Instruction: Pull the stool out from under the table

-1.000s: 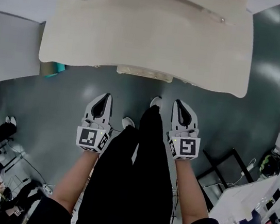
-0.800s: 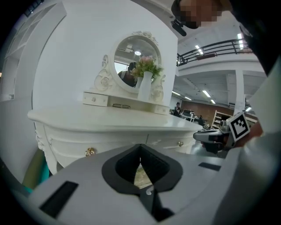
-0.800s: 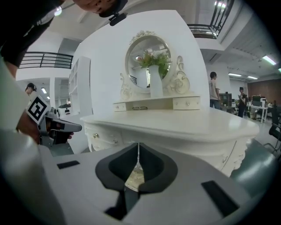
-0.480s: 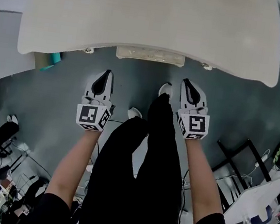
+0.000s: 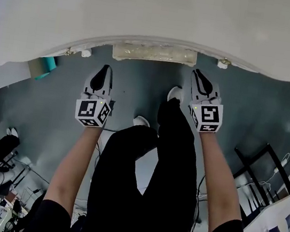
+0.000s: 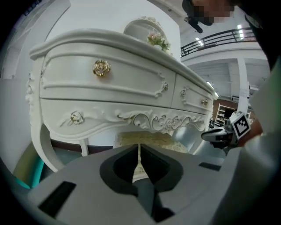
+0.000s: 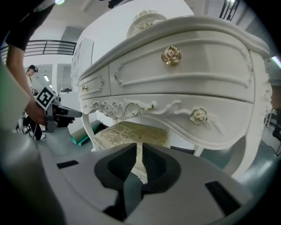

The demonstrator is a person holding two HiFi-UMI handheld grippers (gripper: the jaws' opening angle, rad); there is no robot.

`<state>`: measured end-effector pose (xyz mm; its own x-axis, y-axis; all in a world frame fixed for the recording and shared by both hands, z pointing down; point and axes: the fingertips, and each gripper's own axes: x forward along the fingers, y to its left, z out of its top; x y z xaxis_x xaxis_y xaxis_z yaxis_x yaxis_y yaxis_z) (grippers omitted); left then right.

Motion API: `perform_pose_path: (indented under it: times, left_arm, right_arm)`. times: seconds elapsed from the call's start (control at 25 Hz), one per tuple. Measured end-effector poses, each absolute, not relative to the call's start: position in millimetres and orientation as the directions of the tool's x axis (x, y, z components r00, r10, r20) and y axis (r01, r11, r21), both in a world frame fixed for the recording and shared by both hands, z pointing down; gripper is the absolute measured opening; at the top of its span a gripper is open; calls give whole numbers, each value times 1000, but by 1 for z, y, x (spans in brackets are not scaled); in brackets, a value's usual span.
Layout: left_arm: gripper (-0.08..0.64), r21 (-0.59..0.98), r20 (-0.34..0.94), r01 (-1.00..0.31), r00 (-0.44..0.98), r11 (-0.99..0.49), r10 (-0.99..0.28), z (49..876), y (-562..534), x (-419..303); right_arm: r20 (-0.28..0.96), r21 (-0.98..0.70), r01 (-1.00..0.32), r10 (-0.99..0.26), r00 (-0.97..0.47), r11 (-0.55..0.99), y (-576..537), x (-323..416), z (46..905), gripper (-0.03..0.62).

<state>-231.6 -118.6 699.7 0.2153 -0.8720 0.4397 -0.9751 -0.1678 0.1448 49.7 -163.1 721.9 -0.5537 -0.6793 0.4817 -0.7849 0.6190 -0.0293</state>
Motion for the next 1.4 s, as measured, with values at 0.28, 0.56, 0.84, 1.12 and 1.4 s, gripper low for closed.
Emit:
perform_pose_path:
  times: [0.28, 0.56, 0.84, 1.12, 1.4]
  left_arm:
    - [45, 159, 430, -965, 259, -210, -865, 743, -130, -224]
    - [246, 171, 476, -939, 343, -297, -810, 787, -138, -217]
    - [344, 158, 526, -947, 320, -279, -788, 822, -153, -224]
    - [376, 112, 559, -919, 372, -378, -741, 843, -158, -232]
    - [396, 110, 578, -903, 399, -416, -712, 850, -166, -225]
  right_arm:
    - [519, -35, -762, -640, -567, 647, -172, 38, 780, 172]
    - [562, -68, -785, -627, -540, 616, -188, 46, 825, 289]
    - [575, -94, -771, -598, -559, 630, -205, 46, 840, 353]
    - [552, -145, -730, -558, -620, 668, -200, 38, 843, 383]
    - [577, -120, -722, -544, -609, 682, -208, 35, 853, 399]
